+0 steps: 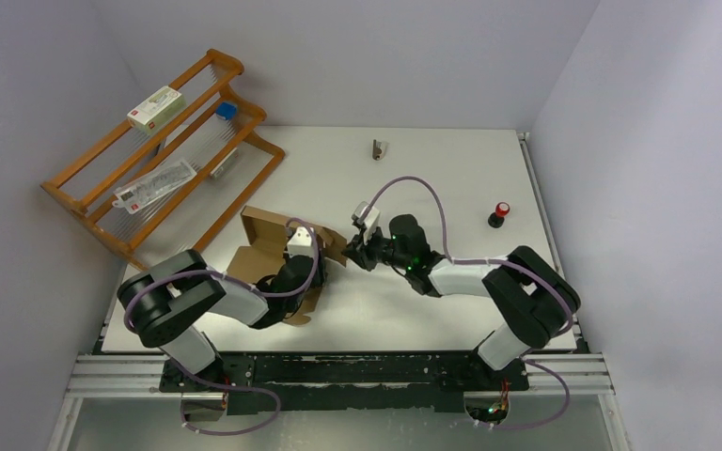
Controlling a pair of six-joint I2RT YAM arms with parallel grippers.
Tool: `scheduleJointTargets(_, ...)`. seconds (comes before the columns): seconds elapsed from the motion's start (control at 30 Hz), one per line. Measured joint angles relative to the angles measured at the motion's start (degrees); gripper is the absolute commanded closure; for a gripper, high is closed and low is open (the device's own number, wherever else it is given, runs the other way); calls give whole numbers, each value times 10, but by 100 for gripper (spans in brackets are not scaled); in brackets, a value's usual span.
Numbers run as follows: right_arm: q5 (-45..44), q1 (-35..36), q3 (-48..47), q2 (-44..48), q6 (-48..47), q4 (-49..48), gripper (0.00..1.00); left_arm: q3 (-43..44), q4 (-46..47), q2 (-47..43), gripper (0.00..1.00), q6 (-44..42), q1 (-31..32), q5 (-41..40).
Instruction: Fold the paper box
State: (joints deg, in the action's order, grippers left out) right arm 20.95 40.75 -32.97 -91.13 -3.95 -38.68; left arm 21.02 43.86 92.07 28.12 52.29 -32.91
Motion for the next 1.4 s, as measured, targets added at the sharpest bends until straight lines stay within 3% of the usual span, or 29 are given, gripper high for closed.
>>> scheduleJointTargets(0.2, 24, -30, 0, 66, 0, 42, 66, -9, 12, 3, 55, 0, -3, 21)
scheduleJointTargets(0.53, 39, -76, -25, 99, -23, 106, 67, -19, 36, 4, 59, -1, -13, 47)
scheduleJointTargets(0.93, 77, -56, -80, -27, -45, 120, 65, -20, 63, 17, 61, -2, -21, 79)
scheduleJointTargets(1.4, 151, -32, -73, -65, -2, 40, 56, -20, 83, 29, 63, -2, -23, 97)
